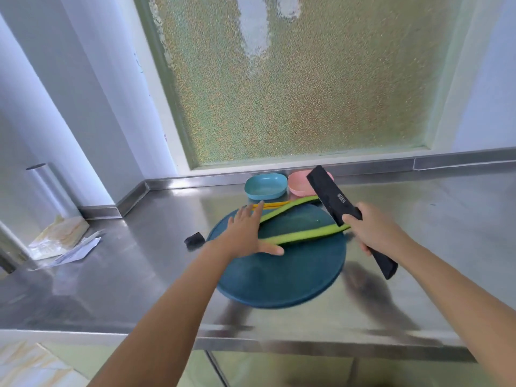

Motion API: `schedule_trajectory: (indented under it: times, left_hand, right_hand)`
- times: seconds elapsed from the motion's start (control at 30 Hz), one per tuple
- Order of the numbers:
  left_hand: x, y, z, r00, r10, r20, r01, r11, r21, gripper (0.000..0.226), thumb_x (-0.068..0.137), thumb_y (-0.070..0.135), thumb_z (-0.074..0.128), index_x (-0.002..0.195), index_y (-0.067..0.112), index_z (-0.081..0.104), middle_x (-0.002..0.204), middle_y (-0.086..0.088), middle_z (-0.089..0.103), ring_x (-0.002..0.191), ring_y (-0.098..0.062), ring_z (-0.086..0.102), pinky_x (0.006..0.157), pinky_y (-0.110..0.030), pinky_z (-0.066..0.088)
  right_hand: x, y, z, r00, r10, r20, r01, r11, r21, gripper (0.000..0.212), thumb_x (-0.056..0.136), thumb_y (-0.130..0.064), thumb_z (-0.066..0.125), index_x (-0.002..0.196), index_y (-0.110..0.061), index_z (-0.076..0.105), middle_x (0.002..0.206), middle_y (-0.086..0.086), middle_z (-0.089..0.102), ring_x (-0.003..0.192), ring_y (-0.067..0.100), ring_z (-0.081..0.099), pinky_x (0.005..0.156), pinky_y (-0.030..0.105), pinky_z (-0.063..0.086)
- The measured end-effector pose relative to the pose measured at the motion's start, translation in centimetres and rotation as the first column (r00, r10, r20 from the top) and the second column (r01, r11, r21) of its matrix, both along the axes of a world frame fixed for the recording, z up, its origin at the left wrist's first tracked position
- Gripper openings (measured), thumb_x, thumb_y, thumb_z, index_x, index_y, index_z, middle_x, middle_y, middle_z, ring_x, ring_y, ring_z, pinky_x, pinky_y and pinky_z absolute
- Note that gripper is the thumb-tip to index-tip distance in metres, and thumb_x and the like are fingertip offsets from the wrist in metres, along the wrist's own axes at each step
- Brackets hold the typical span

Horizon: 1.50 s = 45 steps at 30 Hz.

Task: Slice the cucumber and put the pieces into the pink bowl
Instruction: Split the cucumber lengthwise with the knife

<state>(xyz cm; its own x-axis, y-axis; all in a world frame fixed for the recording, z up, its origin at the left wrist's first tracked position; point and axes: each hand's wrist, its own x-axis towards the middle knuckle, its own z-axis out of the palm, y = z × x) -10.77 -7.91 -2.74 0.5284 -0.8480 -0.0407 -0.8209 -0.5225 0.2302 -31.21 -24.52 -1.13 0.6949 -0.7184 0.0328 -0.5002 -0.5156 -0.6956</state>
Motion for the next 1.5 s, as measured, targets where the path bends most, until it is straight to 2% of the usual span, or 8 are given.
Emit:
schedule_trajectory:
  times: [0.13,0.27,0.37,0.5,1.03,1.17,1.33,1.5]
  left_hand:
    - [0.7,-2.3,-0.8,0.999,0.031,-0.031,-0.024,0.977,0.212,0.139,0.056,0.072,0.070,0.144,0.024,-0.026,0.156,-0.015,-0.013,0.144,-0.033,-0.011,0.113,-0.060,0.001]
    - [1.2,-2.6,0.0,0.995,0.005,-0.099,0.008,0.991,0.132,0.130,0.063,0.068,0.070,0.147,0.023,-0.020,0.156,-0.008,0.016,0.144,-0.028,0.011,0.114,-0.058,0.004]
    - [1.7,-2.9,0.2,0.992,0.000,-0.123,0.003,1.000,0.028,0.112,0.064,0.065,0.072,0.149,0.019,0.015,0.145,-0.008,0.036,0.136,-0.030,0.031,0.109,-0.048,0.028]
    - [1.3,-3.3,-0.1,0.992,-0.067,-0.109,0.056,0.993,-0.100,0.050,0.074,0.045,0.074,0.108,0.013,0.058,0.103,0.000,0.058,0.097,-0.021,0.055,0.081,-0.029,0.043]
    - [-1.4,-1.5,-0.9,0.944,-0.186,0.274,0.182,0.982,0.043,0.040,0.097,0.030,0.046,0.133,0.012,0.043,0.126,-0.010,0.051,0.115,-0.026,0.050,0.095,-0.037,0.041]
    - [-2.5,0.1,-1.9,0.923,-0.146,0.357,0.183,0.981,-0.071,0.037,0.096,0.032,0.048,0.130,0.017,0.044,0.126,-0.002,0.049,0.119,-0.021,0.046,0.090,-0.032,0.042]
    - [-4.2,1.4,-2.2,0.946,-0.136,0.295,0.206,0.953,-0.221,0.027,0.096,0.035,0.047,0.113,0.014,0.051,0.116,-0.002,0.056,0.105,-0.022,0.052,0.083,-0.030,0.043]
    - [-4.6,1.0,-1.4,0.964,-0.133,0.232,0.165,0.978,-0.126,0.027,0.093,0.037,0.053,0.108,0.017,0.046,0.109,0.000,0.061,0.094,-0.021,0.057,0.070,-0.029,0.040]
  right_hand:
    - [-1.0,-1.2,-0.9,1.000,-0.009,0.020,0.009,1.000,-0.009,0.013,0.095,-0.021,0.046,0.091,-0.010,0.049,0.046,0.006,0.052,0.033,0.019,0.047,0.048,0.031,0.045]
    - [-1.7,-1.9,-1.3,1.000,-0.006,0.028,0.006,1.000,-0.013,0.013,0.094,-0.021,0.047,0.086,-0.011,0.048,0.044,0.006,0.052,0.033,0.021,0.047,0.049,0.032,0.045]
    - [-2.0,-2.3,-1.5,0.999,-0.018,0.039,0.018,1.000,0.001,0.013,0.095,-0.022,0.047,0.088,-0.010,0.049,0.046,0.007,0.052,0.034,0.022,0.048,0.050,0.032,0.045]
    - [-2.6,-2.3,-1.7,0.998,-0.029,0.047,0.029,1.000,0.008,0.014,0.095,-0.021,0.046,0.090,-0.009,0.049,0.049,0.009,0.052,0.033,0.021,0.047,0.046,0.029,0.043]
    - [-4.7,-0.6,0.0,0.998,-0.045,0.037,0.045,0.999,-0.013,0.011,0.097,-0.022,0.046,0.099,-0.012,0.050,0.055,0.008,0.054,0.036,0.019,0.048,0.044,0.029,0.046]
    - [-5.1,-0.4,-0.1,0.998,-0.058,0.027,0.058,0.998,-0.018,0.010,0.097,-0.022,0.046,0.095,-0.012,0.048,0.055,0.007,0.052,0.033,0.017,0.046,0.044,0.027,0.044]
    - [-5.3,-0.1,-0.5,0.998,-0.067,0.014,0.068,0.998,-0.018,0.011,0.096,-0.021,0.046,0.092,-0.011,0.048,0.053,0.007,0.052,0.032,0.018,0.046,0.047,0.030,0.045]
    - [-5.0,0.2,-1.1,0.998,-0.066,0.010,0.066,0.998,-0.005,0.012,0.097,-0.021,0.046,0.088,-0.014,0.047,0.055,0.007,0.052,0.026,0.013,0.043,0.040,0.024,0.041]
